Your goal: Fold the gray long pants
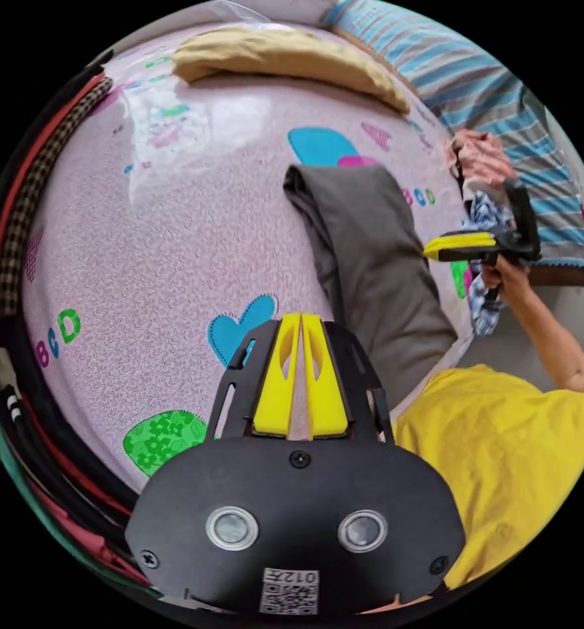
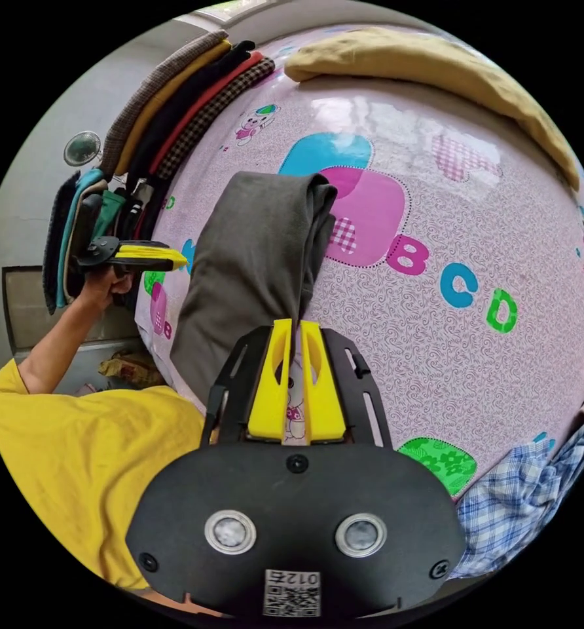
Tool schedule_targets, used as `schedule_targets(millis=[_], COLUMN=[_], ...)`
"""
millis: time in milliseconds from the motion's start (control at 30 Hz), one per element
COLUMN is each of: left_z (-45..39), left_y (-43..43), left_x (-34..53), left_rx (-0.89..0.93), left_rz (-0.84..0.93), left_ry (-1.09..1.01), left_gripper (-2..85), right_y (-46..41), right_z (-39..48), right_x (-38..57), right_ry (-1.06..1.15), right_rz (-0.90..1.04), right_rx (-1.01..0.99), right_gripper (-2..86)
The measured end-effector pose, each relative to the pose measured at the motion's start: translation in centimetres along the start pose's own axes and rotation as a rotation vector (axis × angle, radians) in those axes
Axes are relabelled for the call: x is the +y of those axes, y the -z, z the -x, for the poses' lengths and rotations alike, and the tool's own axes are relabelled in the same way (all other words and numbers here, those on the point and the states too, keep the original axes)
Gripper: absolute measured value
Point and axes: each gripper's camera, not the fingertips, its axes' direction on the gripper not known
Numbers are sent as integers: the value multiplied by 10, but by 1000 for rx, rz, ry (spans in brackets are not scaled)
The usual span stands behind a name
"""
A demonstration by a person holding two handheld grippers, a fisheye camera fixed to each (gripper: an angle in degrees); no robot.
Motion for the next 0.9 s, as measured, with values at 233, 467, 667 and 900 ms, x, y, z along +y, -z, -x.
schedule_targets(millis=[233, 467, 667, 900], left_z=[22, 28, 77, 130], left_y=[6, -27, -18, -10], left_x=[-73, -112, -104, -136], left_rx=[86, 9, 151, 278], left_rz=[-45, 69, 21, -25], left_ry=[-22, -110, -31, 96], left_gripper=[10, 4, 6, 17], right_y=[26, 19, 28, 46], right_z=[-23, -34, -61, -111], right_x=[-42, -69, -64, -82], right_ry=[-38, -20, -45, -282], right_rz=[-101, -46, -66, -173], right_rx=[-81, 15, -69, -314], right_gripper=[46, 17, 23, 70])
